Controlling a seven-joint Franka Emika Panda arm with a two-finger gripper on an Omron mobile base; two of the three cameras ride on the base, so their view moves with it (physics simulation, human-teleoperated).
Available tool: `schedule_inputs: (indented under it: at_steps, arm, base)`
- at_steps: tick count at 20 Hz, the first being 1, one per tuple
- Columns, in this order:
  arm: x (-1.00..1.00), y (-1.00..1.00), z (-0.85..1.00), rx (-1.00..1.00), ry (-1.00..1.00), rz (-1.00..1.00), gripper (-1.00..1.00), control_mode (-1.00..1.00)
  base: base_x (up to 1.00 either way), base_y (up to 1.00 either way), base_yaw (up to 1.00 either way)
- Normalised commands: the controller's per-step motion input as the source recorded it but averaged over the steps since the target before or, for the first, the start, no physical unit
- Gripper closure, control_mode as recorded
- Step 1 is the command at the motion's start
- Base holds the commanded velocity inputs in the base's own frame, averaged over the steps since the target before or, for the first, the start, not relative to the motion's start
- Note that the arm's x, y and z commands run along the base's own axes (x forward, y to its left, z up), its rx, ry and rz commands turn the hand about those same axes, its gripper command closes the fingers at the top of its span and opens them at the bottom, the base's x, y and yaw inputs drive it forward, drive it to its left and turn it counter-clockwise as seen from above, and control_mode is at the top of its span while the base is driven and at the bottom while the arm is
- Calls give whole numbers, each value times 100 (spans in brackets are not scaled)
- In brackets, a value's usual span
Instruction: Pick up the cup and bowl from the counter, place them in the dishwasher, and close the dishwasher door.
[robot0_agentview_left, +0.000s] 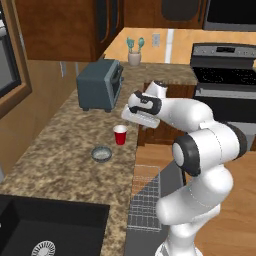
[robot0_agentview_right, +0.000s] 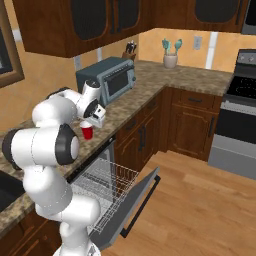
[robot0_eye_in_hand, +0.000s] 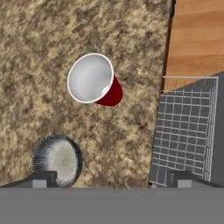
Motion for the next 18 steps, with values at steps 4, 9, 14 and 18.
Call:
schedule_inputs:
  at_steps: [4, 9, 14, 18]
  arm:
    - [46, 25, -44, 0, 1, 0, -100, -100]
    - [51, 13, -34, 0, 1, 0, -100, -100]
    - [53, 8, -36, 0, 0, 0, -100, -100]
    - [52, 0, -17, 0, 0, 0, -100, -100]
  base:
    - [0, 0, 0]
    - [0, 0, 0]
    - [0, 0, 0]
    - [0, 0, 0]
